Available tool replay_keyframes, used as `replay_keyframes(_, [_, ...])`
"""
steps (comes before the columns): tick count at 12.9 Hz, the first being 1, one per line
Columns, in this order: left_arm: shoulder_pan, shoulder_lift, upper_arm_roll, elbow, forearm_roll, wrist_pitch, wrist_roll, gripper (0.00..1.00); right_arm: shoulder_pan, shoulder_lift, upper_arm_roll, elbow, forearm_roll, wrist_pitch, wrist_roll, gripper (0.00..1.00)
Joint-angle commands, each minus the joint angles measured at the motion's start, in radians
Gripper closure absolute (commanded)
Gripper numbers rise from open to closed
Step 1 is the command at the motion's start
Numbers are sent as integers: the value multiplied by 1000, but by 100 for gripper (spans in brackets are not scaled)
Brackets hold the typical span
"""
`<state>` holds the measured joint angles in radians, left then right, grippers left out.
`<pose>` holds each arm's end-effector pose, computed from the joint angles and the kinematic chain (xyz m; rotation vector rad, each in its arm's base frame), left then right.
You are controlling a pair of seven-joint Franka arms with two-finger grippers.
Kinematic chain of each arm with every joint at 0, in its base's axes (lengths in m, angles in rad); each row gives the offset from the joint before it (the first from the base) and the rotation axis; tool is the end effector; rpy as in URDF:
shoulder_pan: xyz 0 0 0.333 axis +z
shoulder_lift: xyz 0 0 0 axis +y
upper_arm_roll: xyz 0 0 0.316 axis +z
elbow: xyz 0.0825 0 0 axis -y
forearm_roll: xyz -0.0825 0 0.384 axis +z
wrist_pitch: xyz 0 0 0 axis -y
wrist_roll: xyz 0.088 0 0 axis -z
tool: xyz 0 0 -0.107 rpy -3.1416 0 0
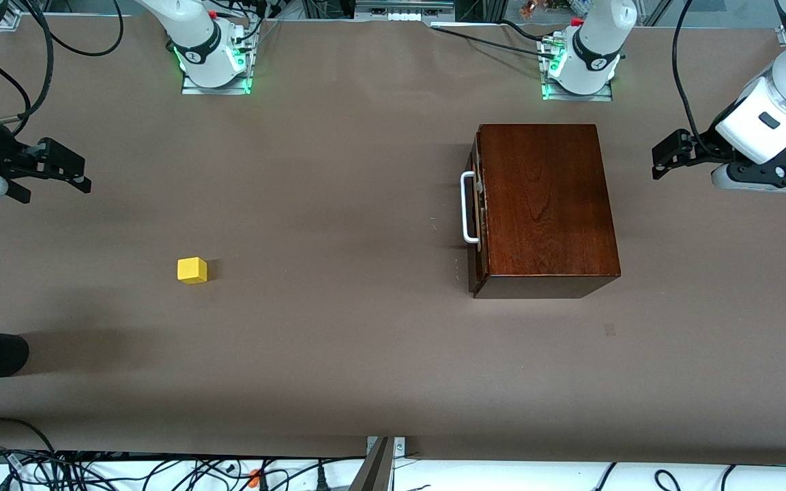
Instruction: Open drawer, take yellow block, close drawer
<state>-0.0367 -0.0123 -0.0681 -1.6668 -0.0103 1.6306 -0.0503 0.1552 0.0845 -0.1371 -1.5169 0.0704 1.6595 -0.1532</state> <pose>0.5504 -0.0592 0.5910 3.1327 -0.0842 -0.0385 0.5888 0.0211 0.6105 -3.0746 -0.2588 -0.0968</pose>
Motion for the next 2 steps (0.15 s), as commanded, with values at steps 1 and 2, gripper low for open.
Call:
replay_keyframes(1, [0,17,-6,41,21,-29,20,0,-3,8,2,21,0,-6,3,0])
replay_keyframes(2, [0,17,-7,41,19,-29,17,0,-3,8,2,21,0,-7,1,0])
